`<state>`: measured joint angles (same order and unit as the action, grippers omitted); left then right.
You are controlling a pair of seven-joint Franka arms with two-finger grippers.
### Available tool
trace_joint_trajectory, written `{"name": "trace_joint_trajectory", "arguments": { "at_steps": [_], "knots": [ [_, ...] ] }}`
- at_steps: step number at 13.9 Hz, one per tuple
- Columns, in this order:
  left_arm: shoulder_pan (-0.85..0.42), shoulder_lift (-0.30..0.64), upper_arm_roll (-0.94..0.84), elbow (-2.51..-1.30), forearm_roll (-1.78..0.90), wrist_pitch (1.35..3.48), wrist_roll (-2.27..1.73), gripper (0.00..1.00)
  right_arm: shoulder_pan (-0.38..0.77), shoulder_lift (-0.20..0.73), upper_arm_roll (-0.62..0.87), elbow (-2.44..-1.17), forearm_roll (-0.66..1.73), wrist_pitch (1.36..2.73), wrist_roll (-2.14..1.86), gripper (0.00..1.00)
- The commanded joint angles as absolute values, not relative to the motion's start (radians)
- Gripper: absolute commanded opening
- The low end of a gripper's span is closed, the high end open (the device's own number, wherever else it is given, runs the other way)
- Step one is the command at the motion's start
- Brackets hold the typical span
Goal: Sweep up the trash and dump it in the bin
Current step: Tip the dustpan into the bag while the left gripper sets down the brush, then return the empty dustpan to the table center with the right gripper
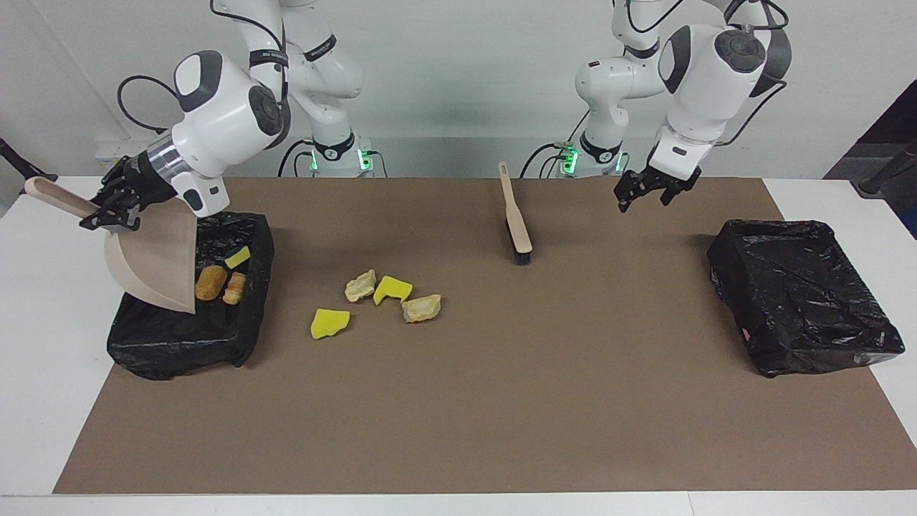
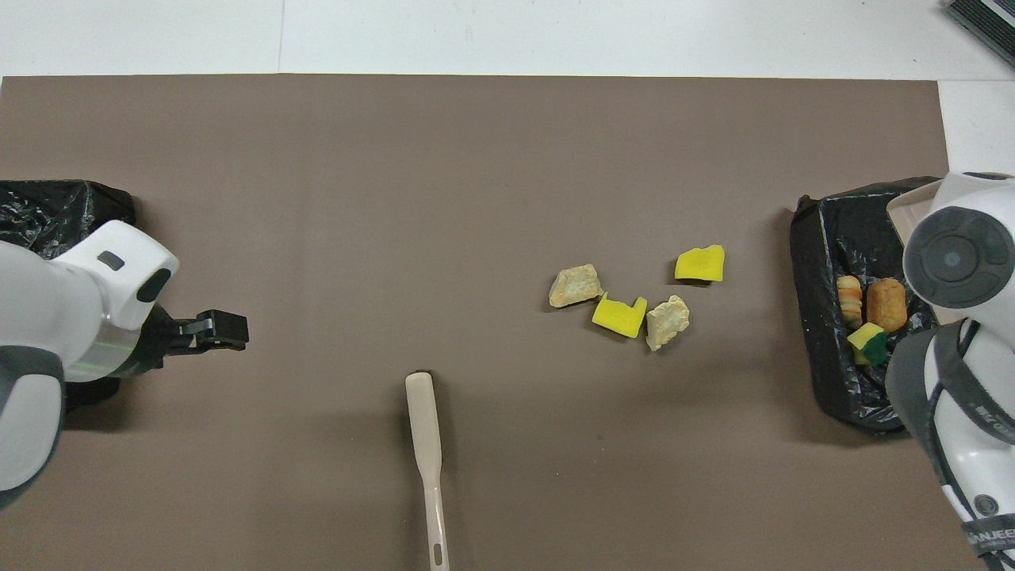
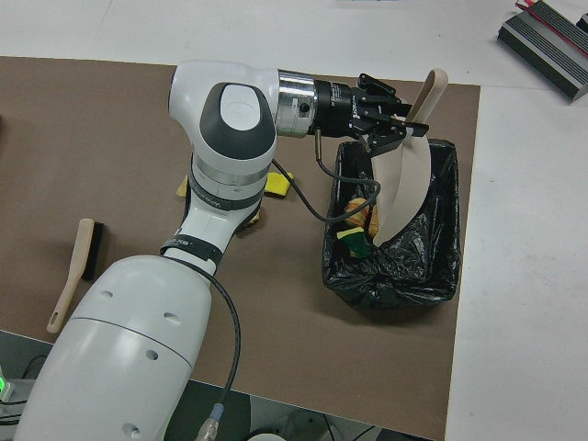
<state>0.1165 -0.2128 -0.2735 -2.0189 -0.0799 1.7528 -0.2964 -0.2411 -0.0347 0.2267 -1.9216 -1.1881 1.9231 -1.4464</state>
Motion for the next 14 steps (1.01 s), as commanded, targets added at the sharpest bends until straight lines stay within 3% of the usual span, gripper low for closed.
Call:
{"name": "trace_joint_trajectory", "arguments": {
  "at_steps": [1,7,10,14],
  "knots": [
    [0.187,-0.124,-0.285,-1.876,-0.028,1.660,-0.256,1.00,-0.242,-0.029,0.232,-1.876,-1.099,1.899,-1.402,0.00],
    [0.297,-0.110,-0.284,-1.867,-0.011,1.675,-0.122,1.00,-0.242,-0.006,0.233,-1.838,-0.849,1.911,-1.217,0.00],
    [0.290,-0.100,-0.288,-1.865,-0.021,1.718,-0.107,1.00,-0.232,0.002,0.238,-1.825,-0.685,1.910,-1.038,0.00],
    [0.250,-0.098,-0.290,-1.864,-0.028,1.721,-0.104,1.00,-0.080,0.023,0.241,-1.777,-0.533,1.894,-0.710,0.00]
  ]
}}
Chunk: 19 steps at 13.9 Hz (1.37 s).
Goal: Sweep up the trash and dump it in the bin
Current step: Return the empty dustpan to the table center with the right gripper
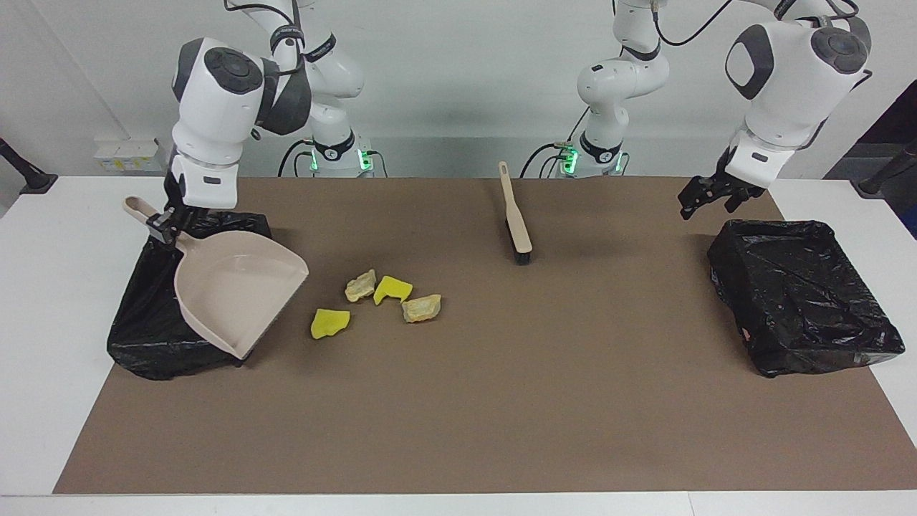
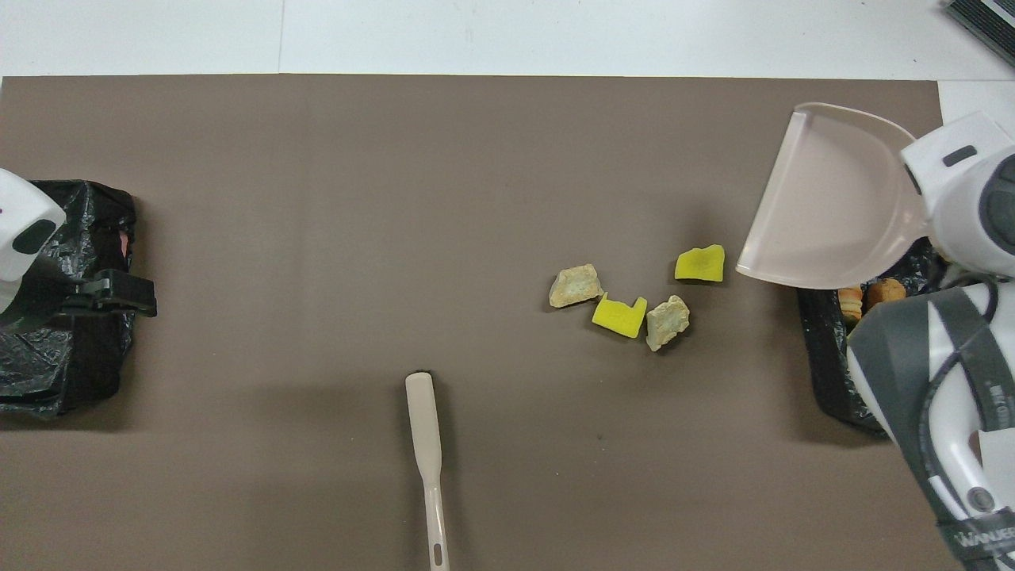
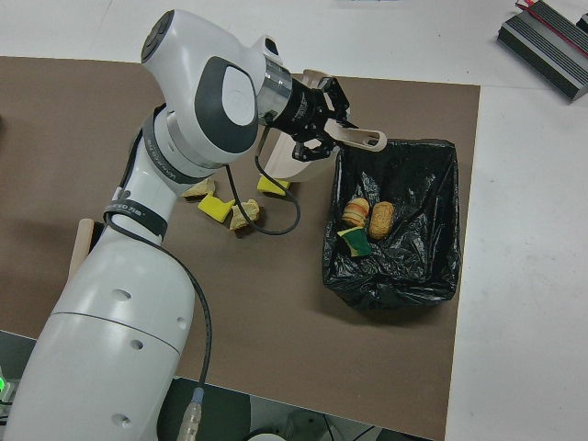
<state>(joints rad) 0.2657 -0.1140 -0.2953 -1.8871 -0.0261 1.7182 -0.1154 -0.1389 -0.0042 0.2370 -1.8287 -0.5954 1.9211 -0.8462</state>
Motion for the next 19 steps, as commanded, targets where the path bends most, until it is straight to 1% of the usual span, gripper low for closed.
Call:
{"name": "trace_joint_trajectory", "arguments": {
  "at_steps": [1,3,5,7,10,14,15,16,17,18,19],
  "knots": [
    [0.247,-0.097,-0.291,-1.859,-0.043,1.724,-0.107,1.00,-0.046,0.053,0.241,-1.737,-0.494,1.878,-0.604,0.00],
    [0.241,-0.092,-0.296,-1.849,-0.063,1.727,-0.113,1.00,0.050,0.154,0.241,-1.636,-0.460,1.832,-0.404,0.00],
    [0.226,-0.072,-0.299,-1.816,-0.066,1.712,-0.129,1.00,0.136,0.274,0.241,-1.498,-0.456,1.798,-0.185,0.00],
    [0.221,-0.072,-0.299,-1.813,-0.066,1.713,-0.132,1.00,0.195,0.375,0.241,-1.373,-0.437,1.784,-0.033,0.00],
    [0.195,-0.066,-0.299,-1.809,-0.066,1.723,-0.164,1.00,0.314,0.529,0.239,-1.179,-0.408,1.744,0.235,0.00],
    [0.175,-0.031,-0.275,-1.758,-0.057,1.697,-0.209,1.00,0.435,0.714,0.241,-1.022,-0.387,1.769,0.498,0.00],
    [0.154,-0.035,-0.247,-1.764,-0.055,1.694,-0.207,1.00,0.463,0.762,0.241,-0.973,-0.385,1.779,0.564,0.00],
    [0.109,-0.037,-0.182,-1.764,-0.055,1.687,-0.206,1.00,0.481,0.803,0.242,-0.936,-0.384,1.796,0.616,0.00],
    [0.050,-0.037,-0.114,-1.764,-0.054,1.686,-0.204,1.00,0.492,0.834,0.250,-0.919,-0.364,1.819,0.667,0.00],
    [0.022,-0.037,-0.074,-1.766,-0.054,1.686,-0.198,1.00,0.494,0.848,0.253,-0.911,-0.335,1.844,0.698,0.00],
    [0.020,-0.038,-0.068,-1.772,-0.054,1.684,-0.196,1.00,0.497,0.848,0.258,-0.911,-0.301,1.856,0.704,0.00]
  ]
}}
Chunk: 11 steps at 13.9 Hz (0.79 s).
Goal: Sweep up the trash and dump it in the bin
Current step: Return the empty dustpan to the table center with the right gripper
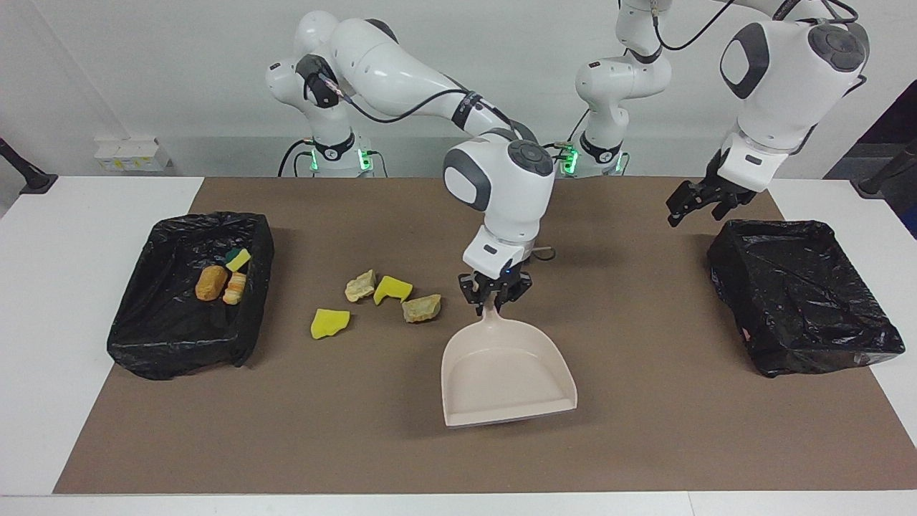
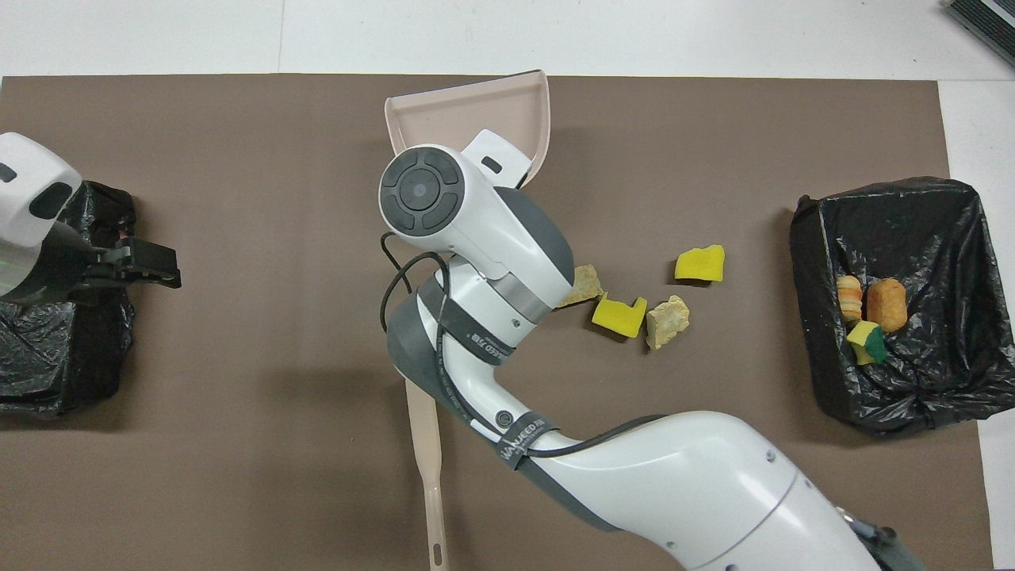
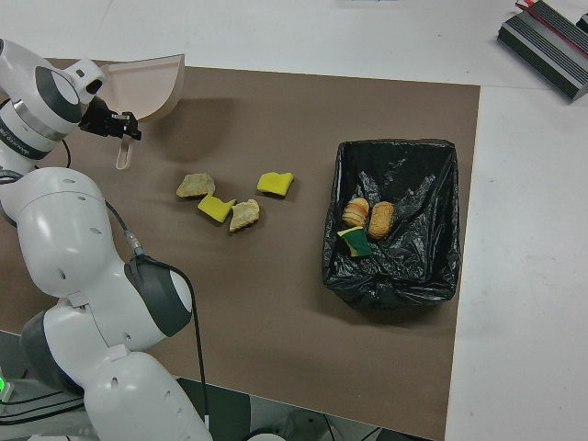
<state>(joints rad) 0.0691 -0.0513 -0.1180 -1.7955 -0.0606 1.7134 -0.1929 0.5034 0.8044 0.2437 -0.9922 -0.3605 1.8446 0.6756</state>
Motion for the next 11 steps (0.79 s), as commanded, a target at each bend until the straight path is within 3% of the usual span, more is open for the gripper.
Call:
{"name": "trace_joint_trajectory", "arguments": {
  "at_steps": [1,9,11],
  "knots": [
    [0.018,-0.038,-0.064,-1.773,-0.054,1.686,-0.196,1.00,0.497,0.850,0.264,-0.911,-0.254,1.859,0.709,0.00],
    [0.006,-0.046,-0.017,-1.686,-0.008,1.562,-0.167,1.00,0.577,0.928,0.275,-0.914,-0.225,1.871,0.793,0.01],
    [0.008,-0.051,-0.018,-1.687,-0.002,1.565,-0.164,1.00,0.575,0.930,0.275,-0.914,-0.225,1.870,0.793,0.13]
  ]
}}
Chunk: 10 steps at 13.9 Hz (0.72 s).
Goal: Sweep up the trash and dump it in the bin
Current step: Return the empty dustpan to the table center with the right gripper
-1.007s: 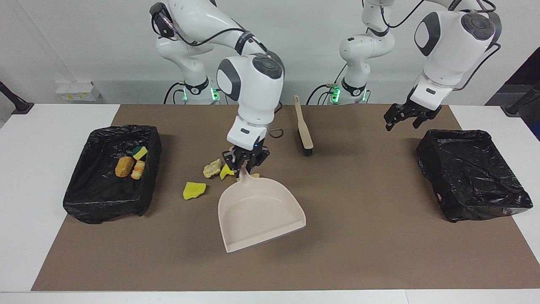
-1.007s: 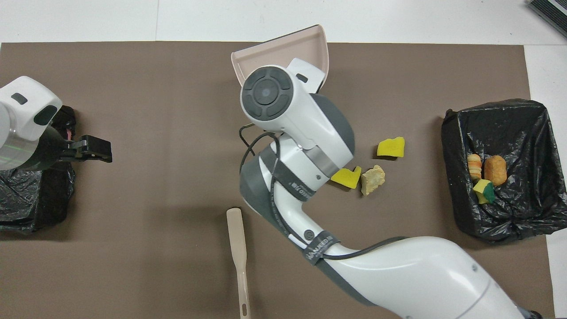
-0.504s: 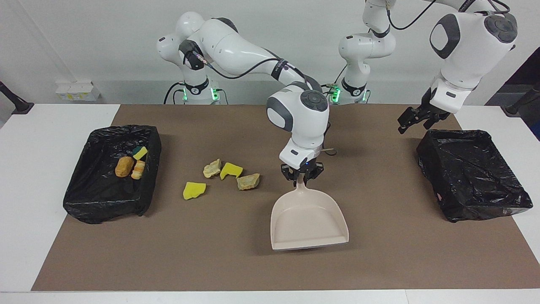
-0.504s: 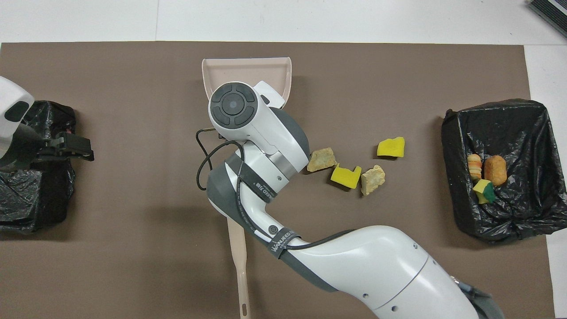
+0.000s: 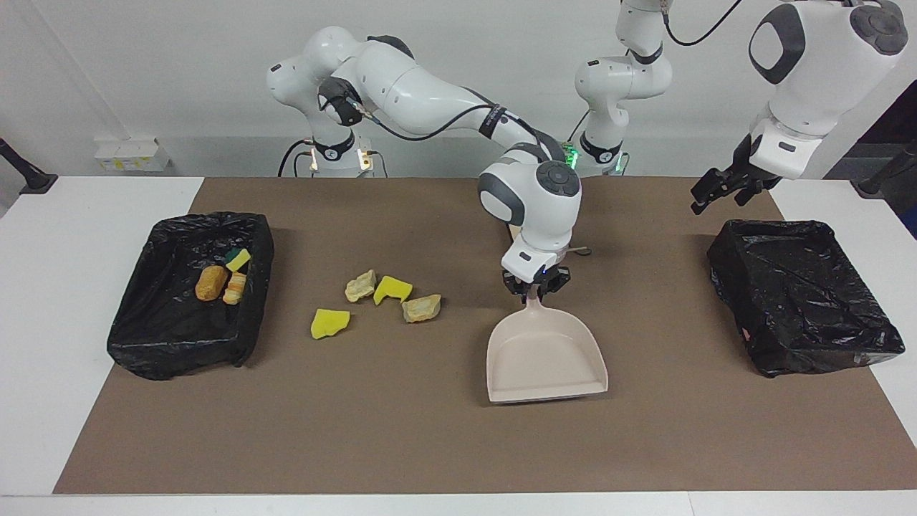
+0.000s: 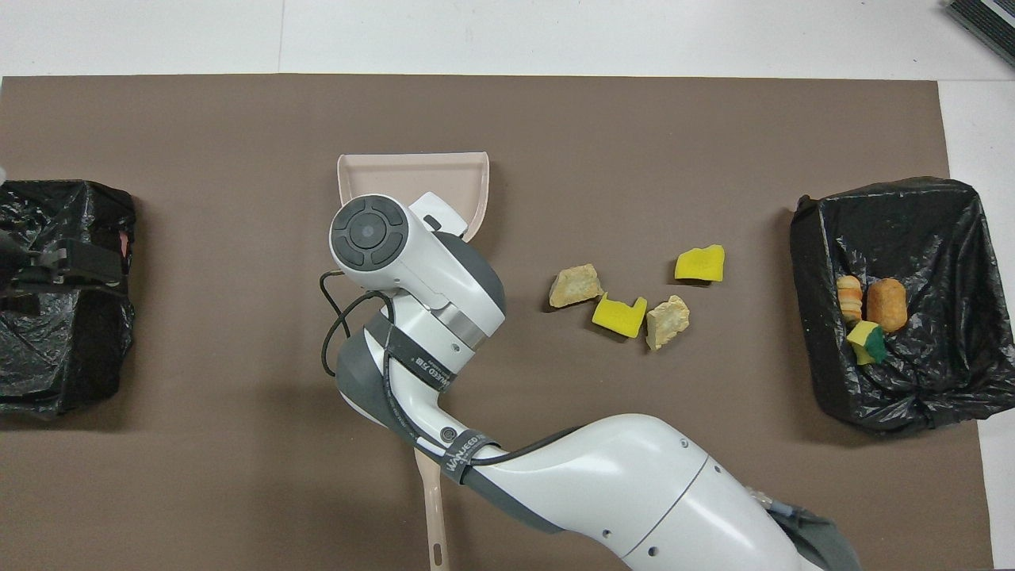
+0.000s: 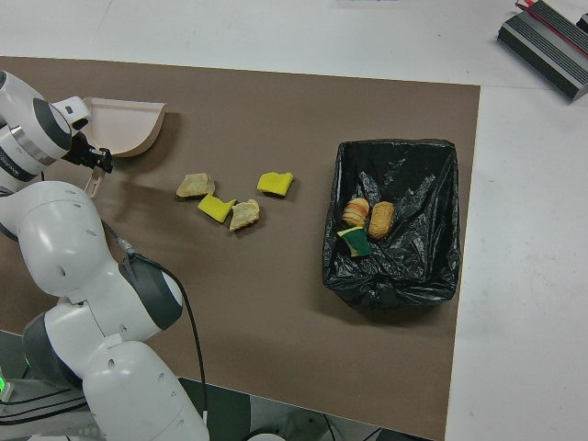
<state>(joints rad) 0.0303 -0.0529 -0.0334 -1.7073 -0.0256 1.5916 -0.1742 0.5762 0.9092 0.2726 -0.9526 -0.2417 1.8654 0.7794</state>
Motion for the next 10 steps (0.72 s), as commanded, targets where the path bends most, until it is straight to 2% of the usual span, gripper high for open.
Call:
{"name": "trace_joint_trajectory", "arguments": {
  "at_steps": [1,3,5,9,10],
  "knots": [
    [0.008,-0.058,-0.018,-1.693,-0.002,1.565,-0.163,1.00,0.577,0.930,0.273,-0.914,-0.227,1.870,0.793,0.36],
    [0.020,-0.060,-0.018,-1.697,-0.003,1.578,-0.160,1.00,0.577,0.922,0.273,-0.916,-0.236,1.867,0.792,0.61],
    [0.023,-0.060,-0.018,-1.690,-0.002,1.583,-0.163,1.00,0.577,0.894,0.275,-0.920,-0.235,1.856,0.792,0.69],
    [0.028,-0.092,-0.014,-1.686,-0.003,1.562,-0.166,1.00,0.568,0.769,0.282,-0.971,-0.215,1.842,0.801,0.87],
    [0.032,-0.094,-0.015,-1.686,-0.003,1.562,-0.167,1.00,0.574,0.737,0.282,-1.012,-0.215,1.827,0.817,0.88]
  ]
}}
